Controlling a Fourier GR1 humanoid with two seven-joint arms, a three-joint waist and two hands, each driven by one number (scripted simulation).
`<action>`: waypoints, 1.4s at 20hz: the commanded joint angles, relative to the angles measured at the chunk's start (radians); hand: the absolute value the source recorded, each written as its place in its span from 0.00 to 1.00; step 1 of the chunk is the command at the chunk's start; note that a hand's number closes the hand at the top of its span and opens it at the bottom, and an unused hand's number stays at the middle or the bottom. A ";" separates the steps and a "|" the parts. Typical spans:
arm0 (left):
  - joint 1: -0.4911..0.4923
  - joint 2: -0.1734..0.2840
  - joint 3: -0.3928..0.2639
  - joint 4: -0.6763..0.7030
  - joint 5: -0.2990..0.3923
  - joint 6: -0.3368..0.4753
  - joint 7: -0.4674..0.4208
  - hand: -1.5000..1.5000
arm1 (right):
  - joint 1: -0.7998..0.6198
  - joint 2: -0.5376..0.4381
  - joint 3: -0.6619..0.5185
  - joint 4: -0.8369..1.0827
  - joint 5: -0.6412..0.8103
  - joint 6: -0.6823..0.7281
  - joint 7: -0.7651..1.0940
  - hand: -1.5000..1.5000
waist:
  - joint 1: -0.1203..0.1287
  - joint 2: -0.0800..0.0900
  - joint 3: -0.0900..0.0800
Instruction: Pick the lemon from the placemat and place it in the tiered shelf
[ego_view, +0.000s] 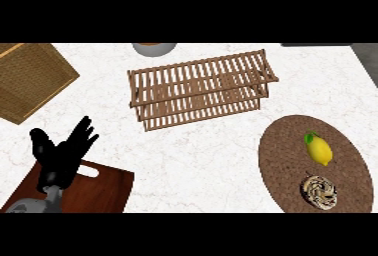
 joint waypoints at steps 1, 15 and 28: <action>-0.027 0.012 0.020 0.050 0.008 -0.009 0.054 0.50 | -0.002 -0.025 0.048 -0.204 0.020 -0.049 0.223 0.00 | -0.002 0.005 -0.006; -0.019 -0.052 0.007 0.092 -0.057 -0.039 0.003 0.50 | -0.240 0.126 0.288 -0.342 0.250 -0.266 0.817 0.00 | 0.033 0.014 -0.002; 0.011 -0.094 0.055 0.080 -0.091 -0.065 0.000 0.50 | -0.269 0.236 0.348 -0.374 0.448 -0.194 1.009 0.00 | 0.015 0.009 -0.002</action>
